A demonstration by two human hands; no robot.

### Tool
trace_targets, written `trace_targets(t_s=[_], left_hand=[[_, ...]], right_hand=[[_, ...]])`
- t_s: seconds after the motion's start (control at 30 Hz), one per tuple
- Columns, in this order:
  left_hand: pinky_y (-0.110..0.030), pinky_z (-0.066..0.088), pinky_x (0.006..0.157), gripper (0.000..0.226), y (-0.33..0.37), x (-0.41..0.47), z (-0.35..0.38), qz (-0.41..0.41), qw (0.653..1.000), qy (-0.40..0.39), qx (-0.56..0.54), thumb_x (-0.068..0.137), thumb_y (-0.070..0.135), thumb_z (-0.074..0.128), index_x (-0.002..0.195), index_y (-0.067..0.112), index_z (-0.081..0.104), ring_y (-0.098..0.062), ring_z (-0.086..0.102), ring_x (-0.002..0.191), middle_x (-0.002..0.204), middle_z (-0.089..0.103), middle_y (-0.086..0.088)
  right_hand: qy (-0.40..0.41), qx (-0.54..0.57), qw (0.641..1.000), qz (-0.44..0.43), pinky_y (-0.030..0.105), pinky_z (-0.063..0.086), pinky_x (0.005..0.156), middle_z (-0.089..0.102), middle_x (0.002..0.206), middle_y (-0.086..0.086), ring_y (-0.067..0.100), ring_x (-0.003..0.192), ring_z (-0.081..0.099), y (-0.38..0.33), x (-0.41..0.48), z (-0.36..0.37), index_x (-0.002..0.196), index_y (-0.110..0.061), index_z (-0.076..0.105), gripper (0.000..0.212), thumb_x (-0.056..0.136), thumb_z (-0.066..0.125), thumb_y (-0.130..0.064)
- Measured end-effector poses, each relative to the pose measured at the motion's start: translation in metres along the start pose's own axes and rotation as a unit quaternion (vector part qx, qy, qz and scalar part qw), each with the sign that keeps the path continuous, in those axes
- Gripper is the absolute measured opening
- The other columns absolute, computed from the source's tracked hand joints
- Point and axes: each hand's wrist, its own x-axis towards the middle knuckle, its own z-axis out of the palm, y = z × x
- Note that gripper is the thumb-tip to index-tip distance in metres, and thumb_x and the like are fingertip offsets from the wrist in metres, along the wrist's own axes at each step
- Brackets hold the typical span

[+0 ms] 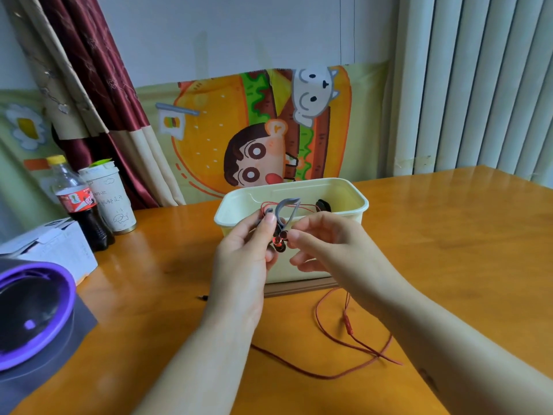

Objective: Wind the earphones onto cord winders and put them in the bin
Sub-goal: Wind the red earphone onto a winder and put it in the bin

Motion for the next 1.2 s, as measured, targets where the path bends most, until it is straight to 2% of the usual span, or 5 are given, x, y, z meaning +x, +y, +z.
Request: trace_targets(t_s=[0.23, 0.33, 0.63, 0.9, 1.2], left_hand=[[-0.018, 0.049, 0.066, 0.019, 0.004, -0.003, 0.004, 0.017, 1.0, 0.021, -0.014, 0.094, 0.03, 0.059, 0.109, 0.028, 0.071, -0.01, 0.067, 0.096, 0.104, 0.075, 0.006], [-0.013, 0.049, 0.058, 0.019, 0.005, -0.005, 0.006, 0.002, 0.999, 0.03, -0.033, 0.094, 0.029, 0.059, 0.108, 0.028, 0.072, -0.009, 0.066, 0.088, 0.101, 0.075, 0.005], [-0.018, 0.049, 0.063, 0.016, 0.005, -0.01, 0.011, -0.018, 0.999, 0.032, -0.037, 0.094, 0.028, 0.06, 0.101, 0.028, 0.074, -0.008, 0.065, 0.079, 0.095, 0.076, 0.005], [-0.02, 0.053, 0.057, 0.023, 0.015, -0.01, 0.012, -0.122, 0.979, 0.008, -0.163, 0.094, 0.027, 0.061, 0.108, 0.012, 0.071, -0.004, 0.048, 0.048, 0.086, 0.071, -0.002], [-0.03, 0.049, 0.072, 0.019, 0.013, -0.014, 0.013, -0.132, 0.987, 0.001, -0.097, 0.092, 0.026, 0.061, 0.107, 0.021, 0.072, -0.015, 0.061, 0.094, 0.097, 0.073, 0.0]], right_hand=[[0.045, -0.192, 0.963, -0.183, 0.021, 0.053, 0.068, 0.051, 0.1, -0.015, 0.009, 0.084, 0.059, 0.005, -0.008, 0.013, 0.092, -0.033, 0.05, 0.029, 0.078, 0.074, -0.035], [0.062, -0.191, 0.956, -0.215, 0.022, 0.055, 0.07, 0.052, 0.101, -0.019, 0.007, 0.086, 0.06, 0.006, -0.007, 0.015, 0.098, -0.037, 0.051, 0.031, 0.079, 0.074, -0.031], [0.081, -0.226, 0.932, -0.271, 0.024, 0.054, 0.071, 0.057, 0.098, -0.014, 0.009, 0.082, 0.062, 0.012, -0.004, 0.011, 0.099, -0.027, 0.056, 0.03, 0.079, 0.075, -0.015], [0.105, -0.186, 0.938, -0.275, 0.009, 0.05, 0.075, 0.065, 0.094, -0.009, -0.001, 0.085, 0.065, 0.016, -0.001, 0.006, 0.102, -0.014, 0.067, 0.024, 0.08, 0.073, -0.008], [0.105, -0.202, 0.934, -0.275, 0.009, 0.05, 0.08, 0.065, 0.1, -0.007, 0.001, 0.094, 0.062, 0.015, 0.003, 0.0, 0.109, -0.014, 0.069, 0.028, 0.081, 0.07, -0.008]])
